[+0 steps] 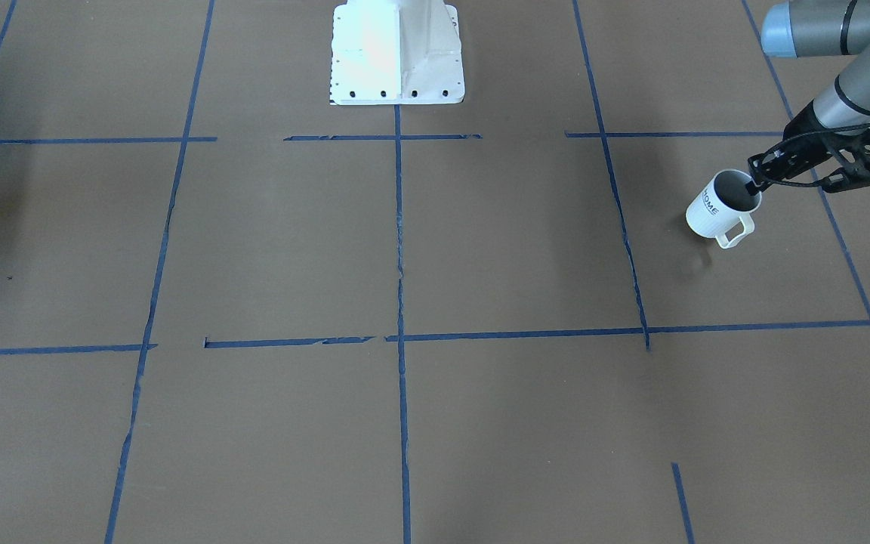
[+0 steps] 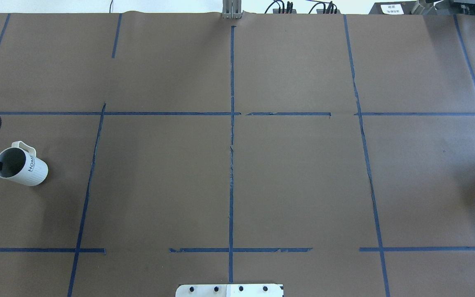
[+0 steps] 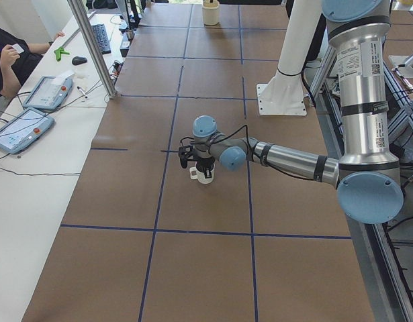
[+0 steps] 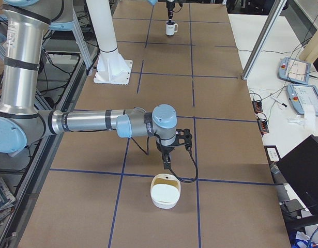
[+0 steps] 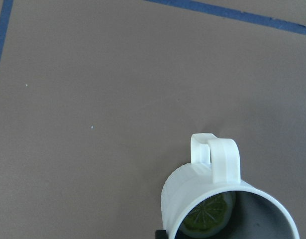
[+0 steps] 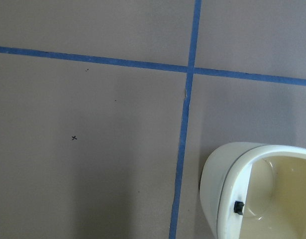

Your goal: Left arm hands cup to right arm to dump lemon

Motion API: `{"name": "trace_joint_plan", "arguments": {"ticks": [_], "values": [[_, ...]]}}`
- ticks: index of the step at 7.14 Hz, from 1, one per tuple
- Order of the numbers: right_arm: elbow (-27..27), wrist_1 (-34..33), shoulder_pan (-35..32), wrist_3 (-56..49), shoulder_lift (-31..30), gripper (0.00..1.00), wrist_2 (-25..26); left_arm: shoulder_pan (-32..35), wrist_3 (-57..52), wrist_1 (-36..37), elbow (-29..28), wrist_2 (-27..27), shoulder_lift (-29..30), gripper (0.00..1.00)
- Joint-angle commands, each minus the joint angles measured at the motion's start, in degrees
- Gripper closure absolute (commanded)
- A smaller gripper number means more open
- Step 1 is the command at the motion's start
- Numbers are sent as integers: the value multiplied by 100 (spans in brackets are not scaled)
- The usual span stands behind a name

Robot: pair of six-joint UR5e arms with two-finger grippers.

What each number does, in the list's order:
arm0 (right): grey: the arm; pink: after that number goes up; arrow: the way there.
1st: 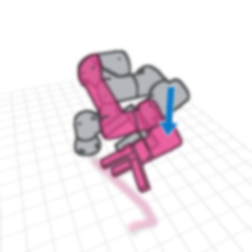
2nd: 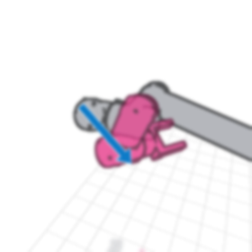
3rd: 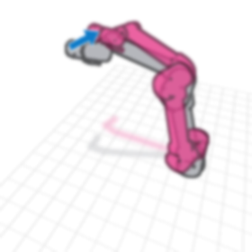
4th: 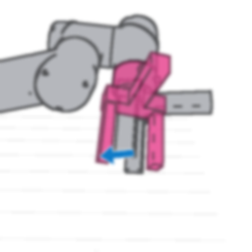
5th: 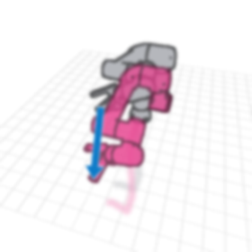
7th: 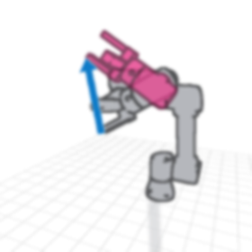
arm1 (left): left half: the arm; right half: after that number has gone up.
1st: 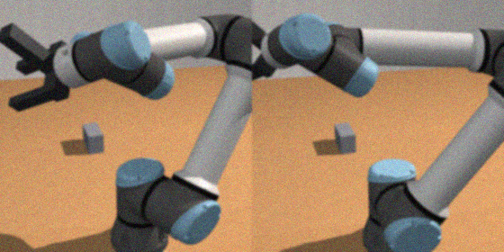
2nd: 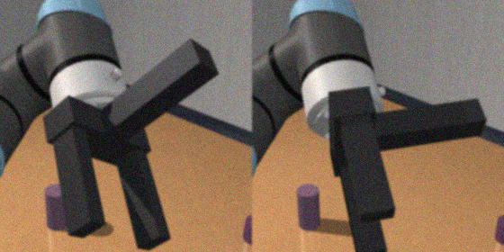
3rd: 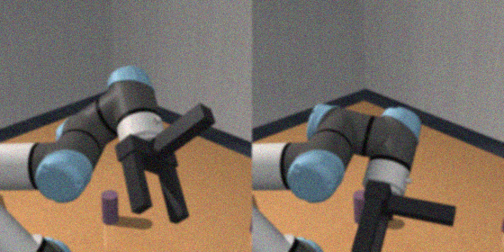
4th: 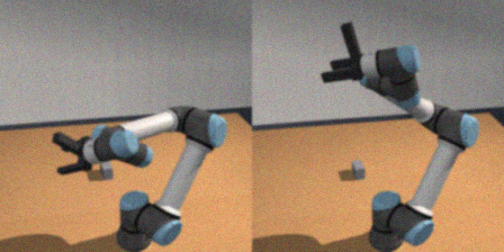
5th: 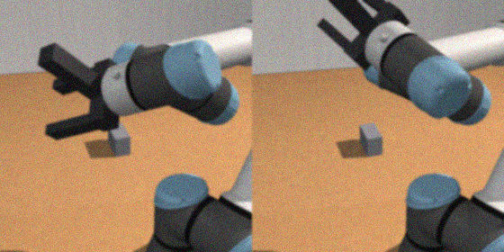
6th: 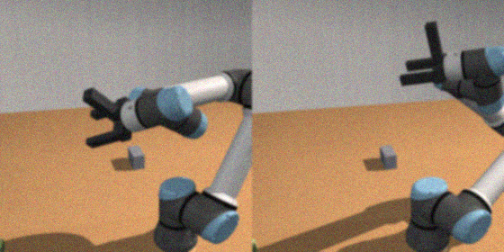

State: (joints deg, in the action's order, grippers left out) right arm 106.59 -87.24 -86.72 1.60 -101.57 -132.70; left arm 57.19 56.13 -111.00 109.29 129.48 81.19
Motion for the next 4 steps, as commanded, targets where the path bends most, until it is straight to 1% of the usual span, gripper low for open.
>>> {"name": "trace_joint_plan", "arguments": {"ticks": [1,2,3,4], "values": [[37,266,93,-10,32,0,16,108,12,1467,573,113,657,100],[-24,1017,207,-2,32,0,-19,117,55,2215,680,104,1218,100],[-24,1756,496,33,67,0,-19,108,560,2466,673,87,1703,100],[-33,2094,803,25,354,0,42,100,1174,2478,638,78,2099,100]]}}
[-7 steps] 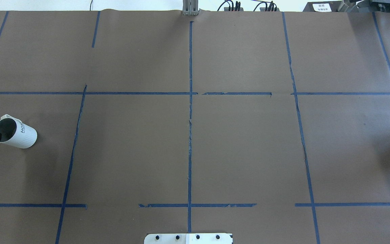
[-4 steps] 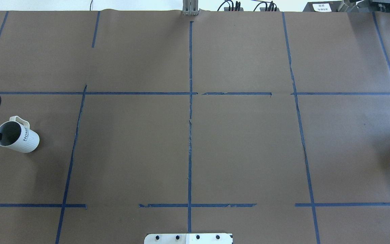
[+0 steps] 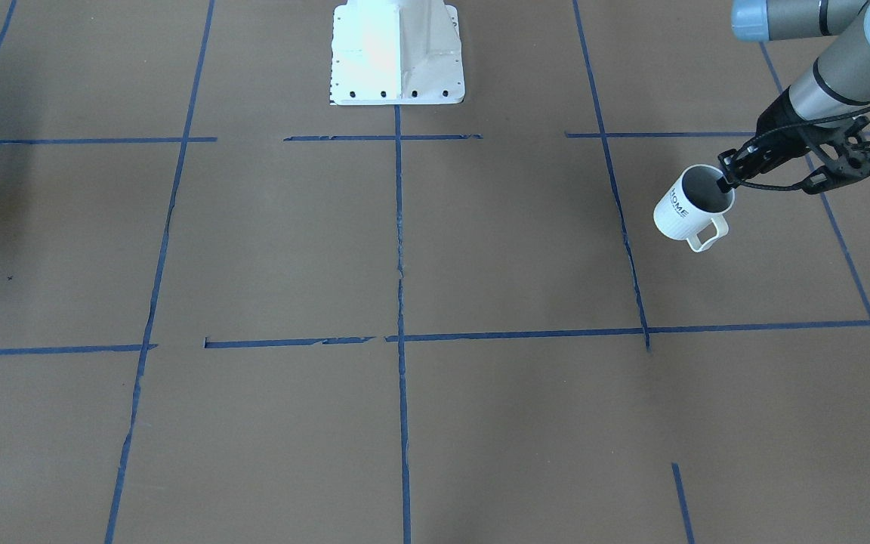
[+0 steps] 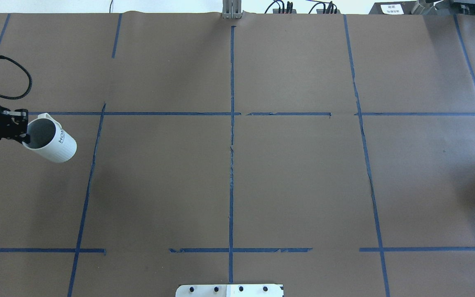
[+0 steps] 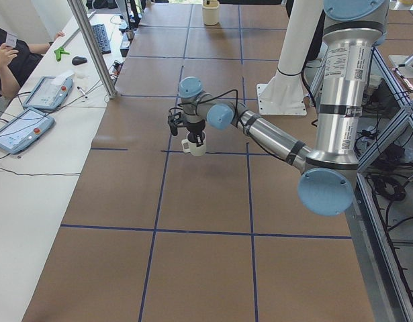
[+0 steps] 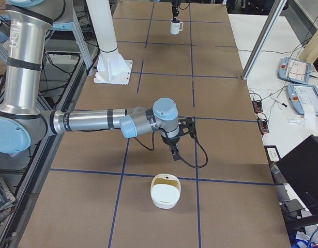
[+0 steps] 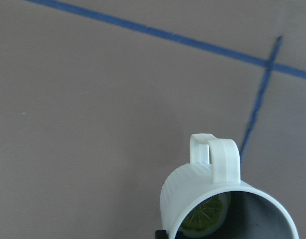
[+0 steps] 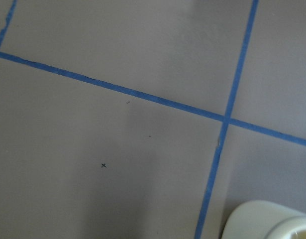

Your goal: Left arm hands cup to right arm to dump lemon

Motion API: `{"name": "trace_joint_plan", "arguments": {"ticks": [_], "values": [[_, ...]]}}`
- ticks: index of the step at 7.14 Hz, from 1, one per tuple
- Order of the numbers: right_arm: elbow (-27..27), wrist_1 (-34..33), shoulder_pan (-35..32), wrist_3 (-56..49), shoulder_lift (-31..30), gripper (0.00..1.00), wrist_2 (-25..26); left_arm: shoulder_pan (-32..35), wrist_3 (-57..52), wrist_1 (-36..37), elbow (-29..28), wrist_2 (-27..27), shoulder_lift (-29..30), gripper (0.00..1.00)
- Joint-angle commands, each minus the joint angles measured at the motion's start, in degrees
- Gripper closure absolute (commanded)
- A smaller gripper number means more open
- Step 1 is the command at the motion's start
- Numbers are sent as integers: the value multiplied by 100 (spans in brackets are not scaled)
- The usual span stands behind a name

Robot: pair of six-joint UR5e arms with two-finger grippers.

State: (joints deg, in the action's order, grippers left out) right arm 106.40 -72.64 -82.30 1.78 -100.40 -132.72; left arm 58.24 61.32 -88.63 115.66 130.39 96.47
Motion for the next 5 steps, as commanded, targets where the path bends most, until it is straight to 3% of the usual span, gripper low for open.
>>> {"name": "trace_joint_plan", "arguments": {"ticks": [1,3,5], "values": [[-196,646,642,-2,710,0,45,-14,984,275,-52,-5,861,100],[-383,663,952,41,1188,1,53,-40,1459,284,-324,22,1363,100],[-409,1450,979,661,1321,1,62,-49,1689,276,-387,13,1515,100]]}}
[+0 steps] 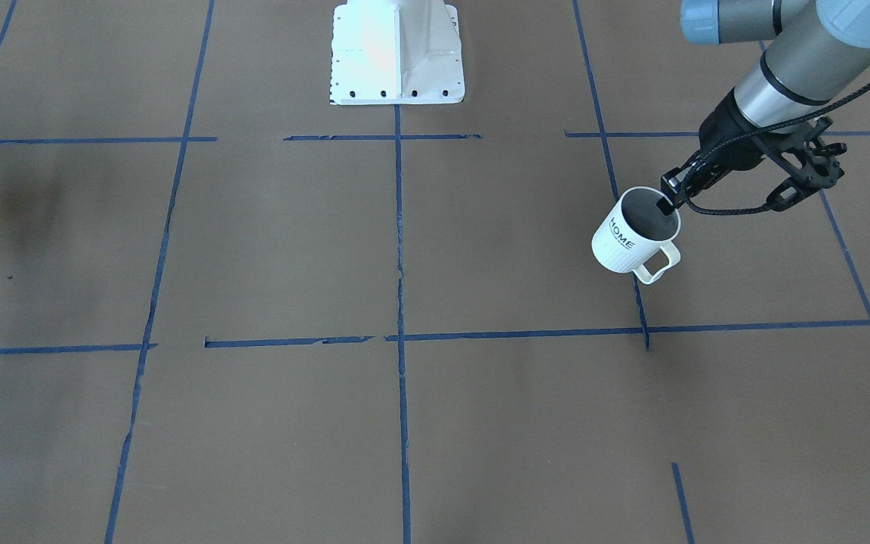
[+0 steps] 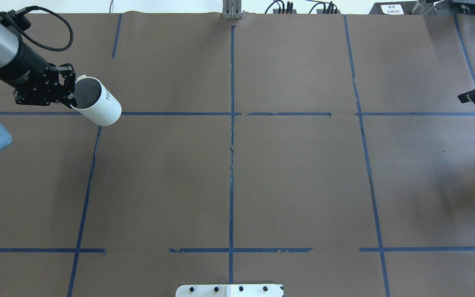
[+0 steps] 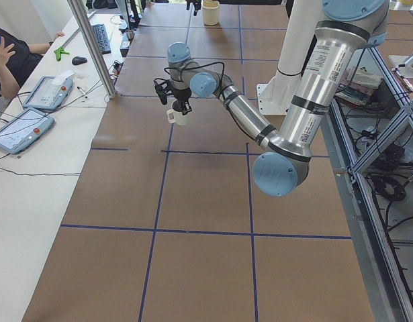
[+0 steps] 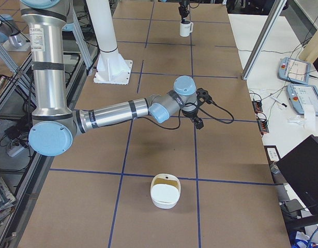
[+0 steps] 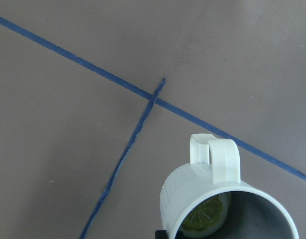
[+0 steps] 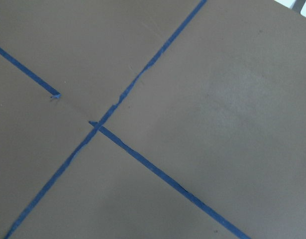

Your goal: Left arm hands cup to right arm to dump lemon

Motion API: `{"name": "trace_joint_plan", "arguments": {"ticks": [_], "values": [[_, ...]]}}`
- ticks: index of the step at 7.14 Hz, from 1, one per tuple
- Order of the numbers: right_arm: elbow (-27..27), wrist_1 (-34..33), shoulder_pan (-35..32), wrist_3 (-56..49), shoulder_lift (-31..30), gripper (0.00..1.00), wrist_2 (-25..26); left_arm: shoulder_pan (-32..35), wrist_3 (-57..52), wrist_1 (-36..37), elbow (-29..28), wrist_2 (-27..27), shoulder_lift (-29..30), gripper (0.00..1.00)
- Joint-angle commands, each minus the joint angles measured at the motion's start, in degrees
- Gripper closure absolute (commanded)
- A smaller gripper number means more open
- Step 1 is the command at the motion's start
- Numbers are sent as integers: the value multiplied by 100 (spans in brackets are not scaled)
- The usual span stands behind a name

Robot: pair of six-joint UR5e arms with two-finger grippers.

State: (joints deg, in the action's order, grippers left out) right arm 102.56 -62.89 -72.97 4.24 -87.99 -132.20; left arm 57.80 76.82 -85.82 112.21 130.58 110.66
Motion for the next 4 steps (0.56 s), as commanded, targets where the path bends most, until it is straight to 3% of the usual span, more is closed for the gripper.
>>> {"name": "trace_joint_plan", "arguments": {"ticks": [1,4], "values": [[-25,618,151,568,89,0,36,-6,149,4,-59,3,140,100],[27,724,668,981,632,1,334,-110,568,4,-426,-14,550,100]]}}
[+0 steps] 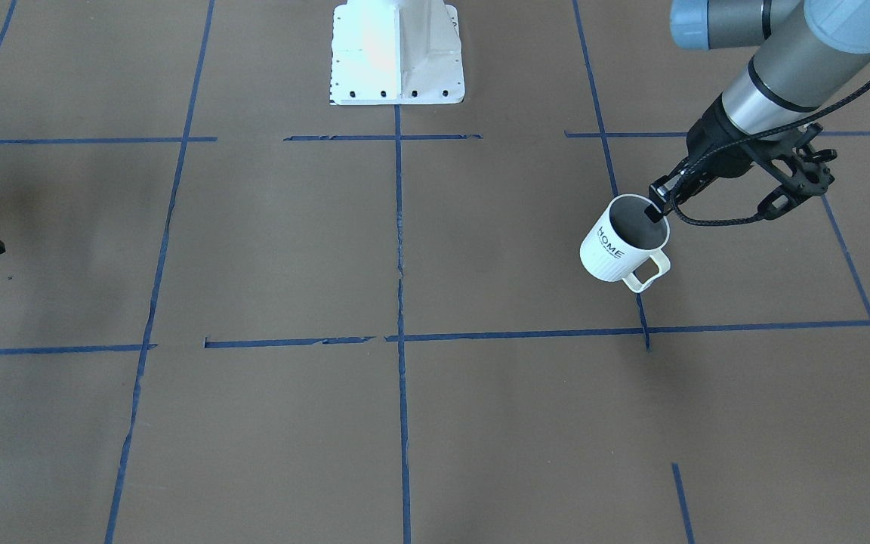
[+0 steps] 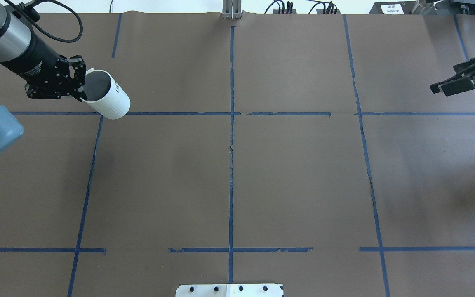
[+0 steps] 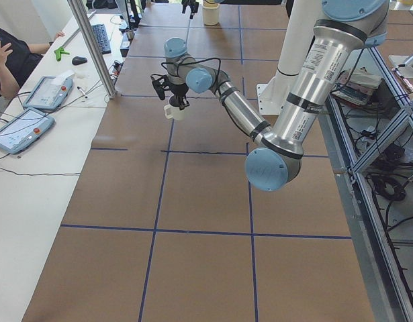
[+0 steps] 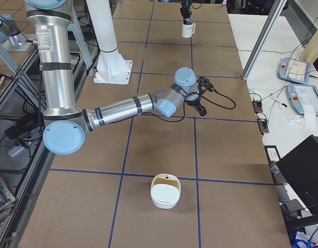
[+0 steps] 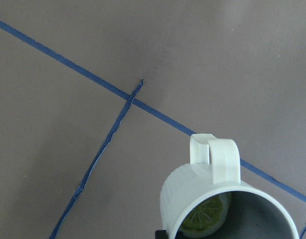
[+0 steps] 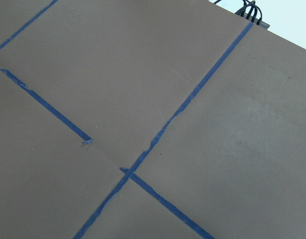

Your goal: Left arm hands cup to right arm to dump lemon

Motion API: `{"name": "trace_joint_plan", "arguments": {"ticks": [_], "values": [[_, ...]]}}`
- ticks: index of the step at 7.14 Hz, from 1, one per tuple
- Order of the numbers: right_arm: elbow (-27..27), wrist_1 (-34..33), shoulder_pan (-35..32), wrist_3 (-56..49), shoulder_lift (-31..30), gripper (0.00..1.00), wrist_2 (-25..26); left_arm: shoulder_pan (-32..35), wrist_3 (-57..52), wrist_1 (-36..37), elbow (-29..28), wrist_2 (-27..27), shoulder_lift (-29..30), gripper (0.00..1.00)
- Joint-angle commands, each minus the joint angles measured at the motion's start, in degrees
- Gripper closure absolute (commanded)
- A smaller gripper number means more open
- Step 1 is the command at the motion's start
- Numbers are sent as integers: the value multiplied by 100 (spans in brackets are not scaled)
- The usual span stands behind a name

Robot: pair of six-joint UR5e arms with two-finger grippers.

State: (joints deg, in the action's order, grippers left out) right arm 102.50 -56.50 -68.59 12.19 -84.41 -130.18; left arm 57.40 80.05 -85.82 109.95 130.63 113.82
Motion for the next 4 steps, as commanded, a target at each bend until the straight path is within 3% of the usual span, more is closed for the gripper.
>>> {"name": "trace_joint_plan", "arguments": {"ticks": [1,3,4], "values": [[25,478,571,770,485,1,315,-201,395,-4,-437,-37,481,100],[8,1803,2000,1959,670,1,2083,-439,755,-22,-825,-238,877,100],[7,1879,2625,1980,915,1,2937,-466,1010,-74,-1061,-257,1149,100]]}}
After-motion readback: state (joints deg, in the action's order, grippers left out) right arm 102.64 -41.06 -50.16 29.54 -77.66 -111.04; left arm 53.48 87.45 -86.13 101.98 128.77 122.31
